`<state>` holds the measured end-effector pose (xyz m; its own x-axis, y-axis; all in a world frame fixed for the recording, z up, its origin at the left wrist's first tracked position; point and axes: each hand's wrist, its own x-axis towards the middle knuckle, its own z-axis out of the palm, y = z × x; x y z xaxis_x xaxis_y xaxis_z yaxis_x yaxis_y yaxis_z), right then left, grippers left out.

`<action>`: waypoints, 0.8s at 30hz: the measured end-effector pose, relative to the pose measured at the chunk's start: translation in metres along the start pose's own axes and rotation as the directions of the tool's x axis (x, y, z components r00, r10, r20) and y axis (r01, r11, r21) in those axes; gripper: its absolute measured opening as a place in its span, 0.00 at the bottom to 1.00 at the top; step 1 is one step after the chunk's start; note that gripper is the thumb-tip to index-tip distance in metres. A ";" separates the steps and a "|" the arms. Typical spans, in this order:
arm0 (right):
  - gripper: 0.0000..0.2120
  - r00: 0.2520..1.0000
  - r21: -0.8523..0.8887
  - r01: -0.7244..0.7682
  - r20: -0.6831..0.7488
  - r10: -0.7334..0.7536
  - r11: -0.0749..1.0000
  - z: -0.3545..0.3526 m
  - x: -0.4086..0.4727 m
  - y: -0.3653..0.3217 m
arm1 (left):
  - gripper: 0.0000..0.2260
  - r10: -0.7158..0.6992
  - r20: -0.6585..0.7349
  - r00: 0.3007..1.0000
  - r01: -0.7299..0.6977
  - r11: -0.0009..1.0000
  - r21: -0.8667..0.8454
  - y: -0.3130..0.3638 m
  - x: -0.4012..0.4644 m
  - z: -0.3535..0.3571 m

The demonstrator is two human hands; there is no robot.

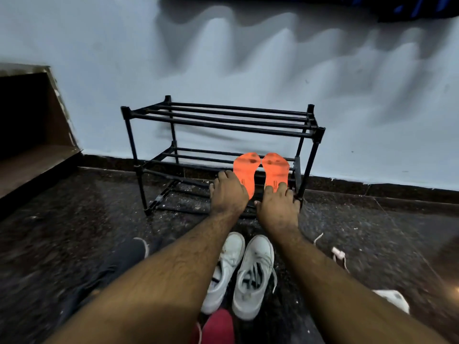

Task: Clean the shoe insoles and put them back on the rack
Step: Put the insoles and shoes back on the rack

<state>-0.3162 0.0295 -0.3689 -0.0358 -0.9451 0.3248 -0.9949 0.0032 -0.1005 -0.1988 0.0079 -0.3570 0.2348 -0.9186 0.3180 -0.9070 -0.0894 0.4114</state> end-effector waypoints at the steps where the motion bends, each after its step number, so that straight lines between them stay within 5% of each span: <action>1: 0.18 1.000 0.010 0.000 0.017 0.000 1.000 -0.006 -0.019 -0.003 | 0.18 -0.014 0.011 1.000 0.014 1.000 -0.002 -0.005 -0.021 -0.007; 14: 0.18 0.976 0.125 0.009 0.213 -0.035 0.992 -0.015 -0.229 -0.052 | 0.14 -0.112 0.202 0.973 0.112 0.994 0.009 -0.091 -0.260 -0.059; 24: 0.18 0.850 0.140 -0.066 0.526 -0.018 0.988 0.064 -0.348 -0.071 | 0.23 -0.340 0.438 0.832 0.335 0.938 0.091 -0.166 -0.343 -0.050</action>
<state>-0.2271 0.3372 -0.5353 0.0370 -0.9754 -0.2172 -0.9676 0.0194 -0.2519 -0.1112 0.3572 -0.4923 0.3508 -0.9026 -0.2495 -0.8036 -0.4269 0.4147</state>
